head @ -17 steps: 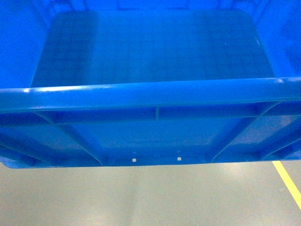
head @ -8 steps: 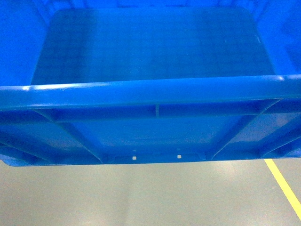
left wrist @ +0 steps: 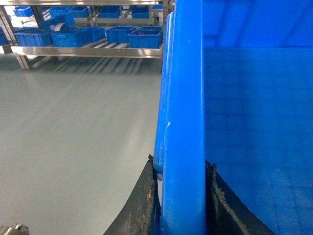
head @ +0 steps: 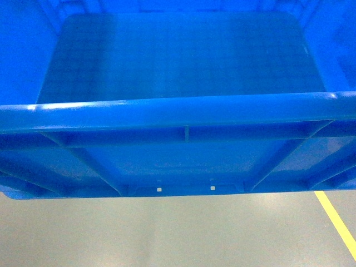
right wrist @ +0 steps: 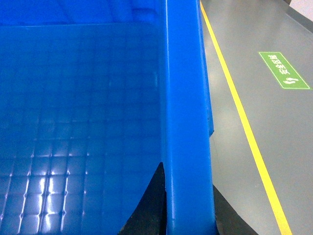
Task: Place box next to blue box on left shelf
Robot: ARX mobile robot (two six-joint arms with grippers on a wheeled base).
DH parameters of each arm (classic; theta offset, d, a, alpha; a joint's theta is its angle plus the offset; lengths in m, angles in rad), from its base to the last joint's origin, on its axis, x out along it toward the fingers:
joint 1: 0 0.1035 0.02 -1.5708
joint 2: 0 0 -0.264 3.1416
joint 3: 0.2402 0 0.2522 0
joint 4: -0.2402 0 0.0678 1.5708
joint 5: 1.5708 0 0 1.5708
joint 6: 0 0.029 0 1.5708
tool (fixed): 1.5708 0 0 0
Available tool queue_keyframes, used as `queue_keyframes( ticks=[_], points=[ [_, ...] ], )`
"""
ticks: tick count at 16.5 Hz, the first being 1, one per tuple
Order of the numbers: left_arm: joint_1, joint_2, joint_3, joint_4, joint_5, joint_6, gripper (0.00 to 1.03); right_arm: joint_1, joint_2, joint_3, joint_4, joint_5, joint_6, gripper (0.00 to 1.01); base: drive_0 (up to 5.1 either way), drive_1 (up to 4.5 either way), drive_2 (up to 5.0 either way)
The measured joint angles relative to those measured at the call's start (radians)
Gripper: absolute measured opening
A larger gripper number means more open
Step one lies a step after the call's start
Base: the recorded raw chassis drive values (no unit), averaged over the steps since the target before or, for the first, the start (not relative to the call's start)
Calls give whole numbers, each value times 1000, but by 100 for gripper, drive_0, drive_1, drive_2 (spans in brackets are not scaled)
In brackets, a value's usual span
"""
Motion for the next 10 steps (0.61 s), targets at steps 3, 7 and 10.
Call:
queue_keyframes(
  ticks=[3,7,10],
  points=[
    [0,0,0,4,0,0,17,0,1,0,6,0,0,8,-2,398,-402],
    [0,0,0,1,0,0,17,0,1,0,2,0,0,8,-2,398,-402],
    [0,0,0,1,0,0,17,0,2,0,5,0,0,8,0,407,-407]
  ],
)
